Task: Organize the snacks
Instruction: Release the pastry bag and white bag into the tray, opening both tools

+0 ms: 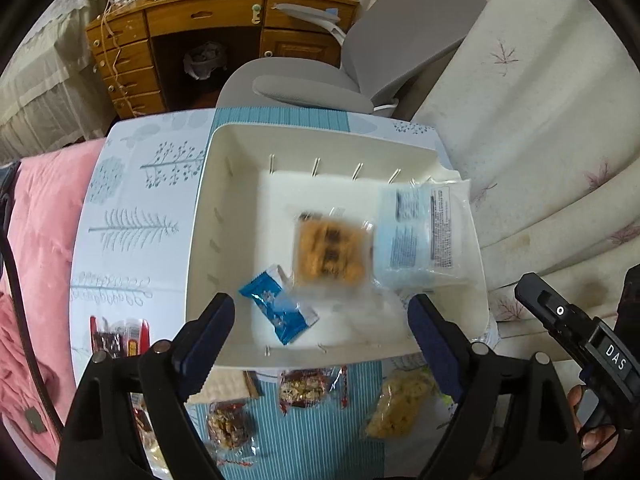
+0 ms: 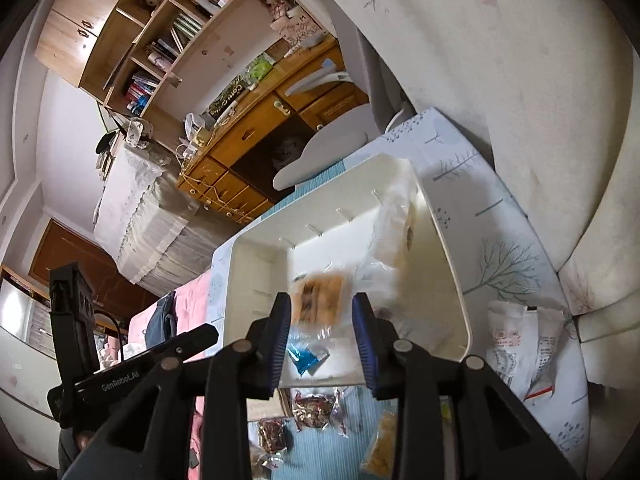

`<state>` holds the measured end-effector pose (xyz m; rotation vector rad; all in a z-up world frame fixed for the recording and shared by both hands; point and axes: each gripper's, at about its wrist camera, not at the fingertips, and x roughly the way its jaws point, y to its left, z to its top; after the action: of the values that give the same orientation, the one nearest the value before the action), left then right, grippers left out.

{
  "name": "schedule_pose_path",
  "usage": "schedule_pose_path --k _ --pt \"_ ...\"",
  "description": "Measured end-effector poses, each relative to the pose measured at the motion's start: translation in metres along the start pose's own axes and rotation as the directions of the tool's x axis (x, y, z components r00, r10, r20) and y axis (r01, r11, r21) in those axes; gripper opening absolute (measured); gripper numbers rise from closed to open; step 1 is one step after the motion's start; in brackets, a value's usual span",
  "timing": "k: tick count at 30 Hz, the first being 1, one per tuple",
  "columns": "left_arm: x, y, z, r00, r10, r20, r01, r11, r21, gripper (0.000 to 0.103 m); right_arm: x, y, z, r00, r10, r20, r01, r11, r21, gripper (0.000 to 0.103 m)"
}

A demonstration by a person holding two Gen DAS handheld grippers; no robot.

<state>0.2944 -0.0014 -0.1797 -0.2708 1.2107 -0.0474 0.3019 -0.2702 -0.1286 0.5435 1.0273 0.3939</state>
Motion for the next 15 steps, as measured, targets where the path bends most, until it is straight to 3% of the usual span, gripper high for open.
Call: schedule_pose_path --k 15 --pt "0.01 0.03 -0.079 0.993 0.029 -0.116 -0.045 0.989 -0.138 0.087 0.03 0.007 -0.034 0.984 0.0 -0.177 -0.006 0.999 -0.034 0.032"
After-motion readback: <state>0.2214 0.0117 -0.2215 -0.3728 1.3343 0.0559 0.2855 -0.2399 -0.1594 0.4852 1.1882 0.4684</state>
